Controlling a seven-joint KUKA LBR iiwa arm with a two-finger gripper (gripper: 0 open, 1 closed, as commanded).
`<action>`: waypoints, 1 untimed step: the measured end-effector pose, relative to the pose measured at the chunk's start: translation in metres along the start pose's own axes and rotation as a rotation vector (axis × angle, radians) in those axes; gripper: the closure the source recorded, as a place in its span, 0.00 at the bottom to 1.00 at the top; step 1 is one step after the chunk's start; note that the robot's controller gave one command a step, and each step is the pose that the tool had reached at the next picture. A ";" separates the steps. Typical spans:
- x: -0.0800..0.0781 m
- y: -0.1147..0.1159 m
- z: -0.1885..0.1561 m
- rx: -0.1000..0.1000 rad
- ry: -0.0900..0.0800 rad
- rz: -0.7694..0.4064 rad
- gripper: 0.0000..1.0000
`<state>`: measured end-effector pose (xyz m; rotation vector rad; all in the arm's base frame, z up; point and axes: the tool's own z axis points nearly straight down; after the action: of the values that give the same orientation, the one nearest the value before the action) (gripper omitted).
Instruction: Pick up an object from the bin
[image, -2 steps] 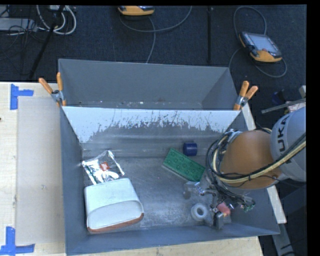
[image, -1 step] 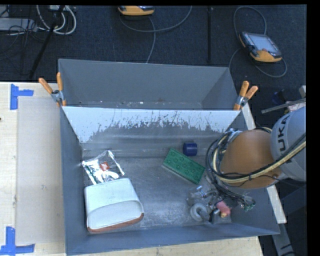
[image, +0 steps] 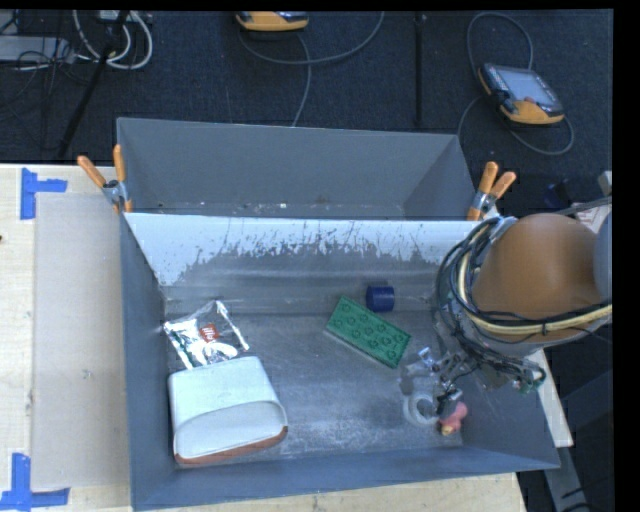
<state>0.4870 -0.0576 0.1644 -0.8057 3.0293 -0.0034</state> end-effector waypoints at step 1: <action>-0.001 0.000 -0.019 -0.003 0.004 0.003 1.00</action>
Offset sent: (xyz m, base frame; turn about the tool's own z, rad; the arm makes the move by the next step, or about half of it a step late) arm 0.0000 0.0001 0.0184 0.0000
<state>0.4879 -0.0565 0.1832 -0.8023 3.0348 -0.0005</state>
